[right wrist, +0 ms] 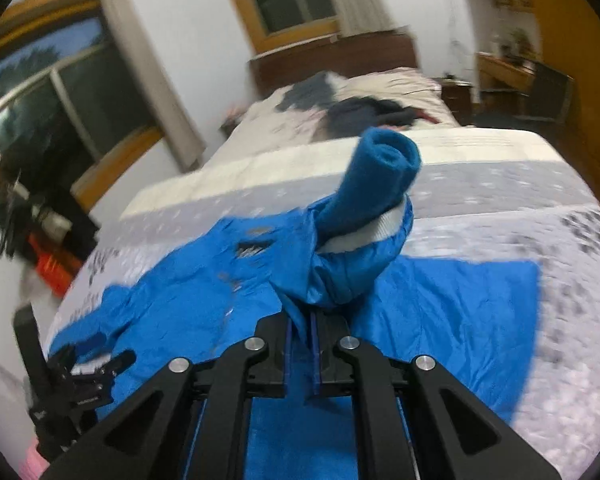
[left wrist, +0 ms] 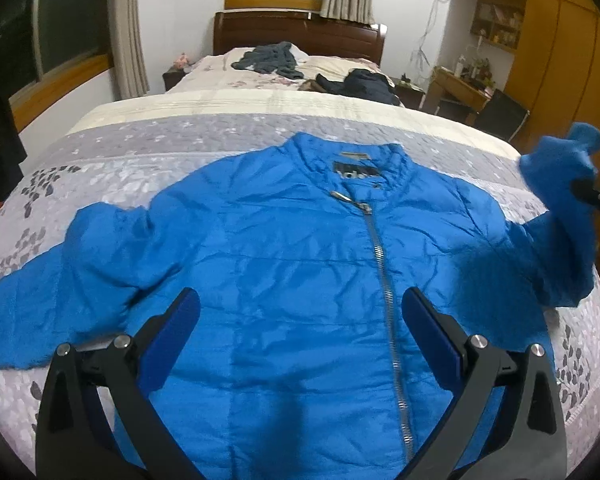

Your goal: Fold large clothes

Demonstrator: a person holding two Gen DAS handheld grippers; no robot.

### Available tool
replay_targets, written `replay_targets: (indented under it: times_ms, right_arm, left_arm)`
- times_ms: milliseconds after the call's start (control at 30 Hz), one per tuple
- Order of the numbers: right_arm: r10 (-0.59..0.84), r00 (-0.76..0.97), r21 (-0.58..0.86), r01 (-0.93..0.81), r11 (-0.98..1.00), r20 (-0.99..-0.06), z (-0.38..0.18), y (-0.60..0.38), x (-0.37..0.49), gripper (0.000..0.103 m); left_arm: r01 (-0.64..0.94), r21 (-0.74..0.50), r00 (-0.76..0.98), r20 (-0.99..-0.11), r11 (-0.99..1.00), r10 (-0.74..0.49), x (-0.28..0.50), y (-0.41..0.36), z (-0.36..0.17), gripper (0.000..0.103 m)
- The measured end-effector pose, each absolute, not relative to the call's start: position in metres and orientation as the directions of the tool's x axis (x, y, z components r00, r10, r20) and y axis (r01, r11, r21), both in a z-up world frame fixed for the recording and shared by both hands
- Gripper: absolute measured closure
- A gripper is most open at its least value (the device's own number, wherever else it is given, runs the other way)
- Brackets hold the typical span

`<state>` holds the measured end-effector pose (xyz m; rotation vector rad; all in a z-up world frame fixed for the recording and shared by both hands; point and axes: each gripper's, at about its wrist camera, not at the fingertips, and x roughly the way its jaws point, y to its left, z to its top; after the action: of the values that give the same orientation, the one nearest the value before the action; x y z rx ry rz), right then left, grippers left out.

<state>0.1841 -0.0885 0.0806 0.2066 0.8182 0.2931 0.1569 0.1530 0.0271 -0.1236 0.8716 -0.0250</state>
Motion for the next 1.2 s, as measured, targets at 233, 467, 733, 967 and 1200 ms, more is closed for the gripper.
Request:
replay_targets:
  times_ms: [233, 467, 733, 967, 1200]
  right_arm:
    - [0.317, 0.556, 0.184, -0.283, 0.941, -0.768, 0.033, 0.000, 0.200, 0.096]
    - [0.301, 0.489, 0.142, -0.335, 0.932, -0.819, -0.007, 0.045, 0.208, 0.096]
    - [0.447, 0.414, 0.238, -0.464, 0.853, -0.793, 0.010, 0.050, 0.189, 0.061]
    - [0.373, 0.564, 0.206, -0.339, 0.918, -0.737, 0.063, -0.016, 0.170, 0.058]
    - [0.326, 0.636, 0.340, -0.104, 0.934, -0.700, 0.054, -0.113, 0.180, 0.056]
  left_arm:
    - [-0.064, -0.132, 0.639, -0.767, 0.989, -0.061, 0.157, 0.173, 0.023, 0.003]
    - [-0.087, -0.133, 0.639, -0.767, 0.987, -0.047, 0.158, 0.187, 0.021, 0.003]
    - [-0.100, -0.149, 0.630, -0.775, 0.984, -0.053, 0.163, 0.194, 0.020, 0.003]
    - [-0.051, -0.197, 0.580, -0.804, 0.979, -0.132, 0.179, 0.174, 0.014, 0.003]
    - [-0.054, -0.224, 0.450, -0.875, 0.973, -0.176, 0.219, 0.147, -0.020, 0.004]
